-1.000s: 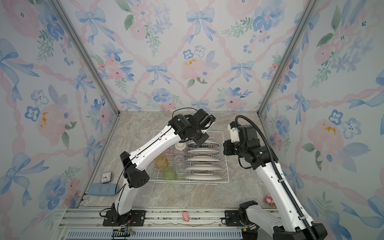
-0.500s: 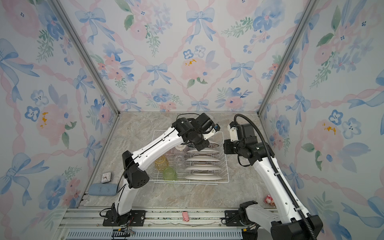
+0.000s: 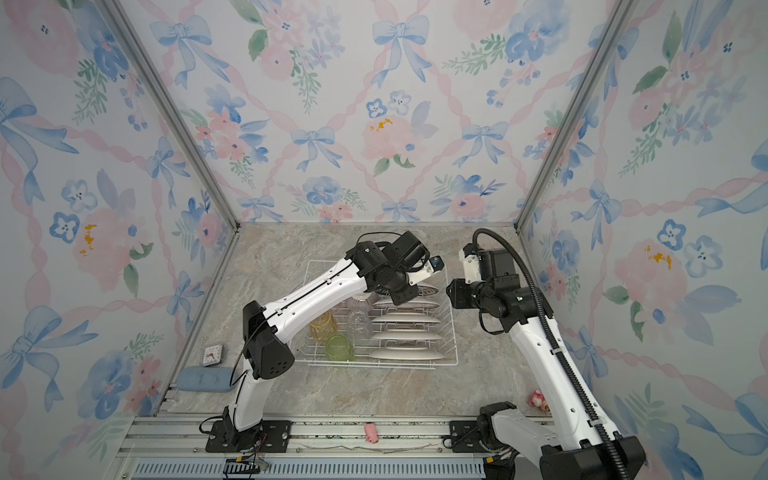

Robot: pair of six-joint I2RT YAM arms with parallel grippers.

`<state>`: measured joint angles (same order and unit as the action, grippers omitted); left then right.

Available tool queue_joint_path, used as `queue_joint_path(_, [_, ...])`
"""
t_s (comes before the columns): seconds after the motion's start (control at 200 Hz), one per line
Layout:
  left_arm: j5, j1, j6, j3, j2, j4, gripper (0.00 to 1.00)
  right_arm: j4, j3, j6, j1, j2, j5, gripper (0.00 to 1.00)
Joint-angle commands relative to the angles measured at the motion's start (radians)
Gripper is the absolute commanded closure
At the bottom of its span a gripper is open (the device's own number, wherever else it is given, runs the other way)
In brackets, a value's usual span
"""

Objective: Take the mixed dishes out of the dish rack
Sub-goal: 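Lower the left gripper onto the rim of the green-rimmed plate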

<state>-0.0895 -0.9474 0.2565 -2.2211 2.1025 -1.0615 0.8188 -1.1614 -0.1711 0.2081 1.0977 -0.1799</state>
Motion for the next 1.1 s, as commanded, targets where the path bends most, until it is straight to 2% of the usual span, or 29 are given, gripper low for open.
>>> queue_joint_path(0.0, [-0.009,-0.002,0.041,0.017,-0.047,0.039,0.69,-0.015,0.017,0.011,-0.008,-0.006,-0.021,0.63])
queue_joint_path(0.415, [0.003,0.052,0.088,0.039,-0.027,0.071,0.67,-0.049,0.030,0.004,-0.011,0.019,-0.028,0.58])
queue_joint_path(0.85, [0.120,0.068,0.156,0.067,-0.014,0.074,0.67,-0.067,0.040,0.005,-0.015,0.046,-0.021,0.56])
queue_joint_path(1.095, [0.063,0.072,0.164,0.069,0.016,0.076,0.68,-0.073,0.042,0.006,-0.018,0.056,-0.023,0.55])
